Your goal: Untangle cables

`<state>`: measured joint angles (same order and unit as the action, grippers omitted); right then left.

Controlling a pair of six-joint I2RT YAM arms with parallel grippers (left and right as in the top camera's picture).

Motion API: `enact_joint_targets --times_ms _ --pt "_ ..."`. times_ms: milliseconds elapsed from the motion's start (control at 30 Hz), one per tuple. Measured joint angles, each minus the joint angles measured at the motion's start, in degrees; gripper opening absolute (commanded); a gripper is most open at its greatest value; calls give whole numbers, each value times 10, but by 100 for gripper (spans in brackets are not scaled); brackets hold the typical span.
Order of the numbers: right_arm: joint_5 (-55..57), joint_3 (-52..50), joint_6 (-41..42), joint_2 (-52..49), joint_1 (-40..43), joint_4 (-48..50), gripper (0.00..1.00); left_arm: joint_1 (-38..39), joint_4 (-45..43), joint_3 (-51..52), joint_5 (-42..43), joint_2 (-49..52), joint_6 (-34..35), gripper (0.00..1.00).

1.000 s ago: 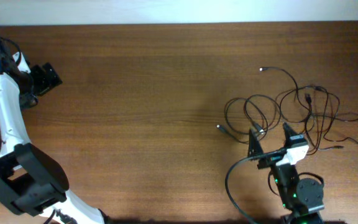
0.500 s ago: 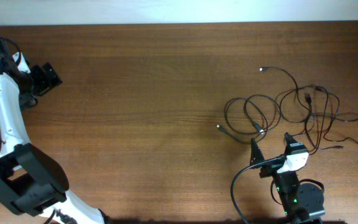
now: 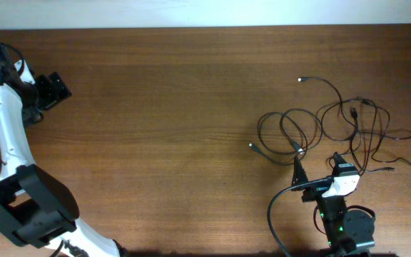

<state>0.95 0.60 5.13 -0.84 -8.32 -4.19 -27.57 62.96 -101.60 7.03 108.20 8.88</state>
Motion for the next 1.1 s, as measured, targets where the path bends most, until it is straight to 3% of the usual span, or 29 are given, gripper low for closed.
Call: enact_joint_targets --times_ms 667,900,1033,1100 --pt "0 0 -4 0 0 0 98 11 1 0 0 -22 0 99" --pt "0 0 -4 0 0 0 98 171 -2 -4 4 -290 0 99" --pt "0 0 -4 0 0 0 98 256 -4 45 2 -309 0 99" --pt "0 0 -4 0 0 0 99 306 -3 151 1 -299 0 99"
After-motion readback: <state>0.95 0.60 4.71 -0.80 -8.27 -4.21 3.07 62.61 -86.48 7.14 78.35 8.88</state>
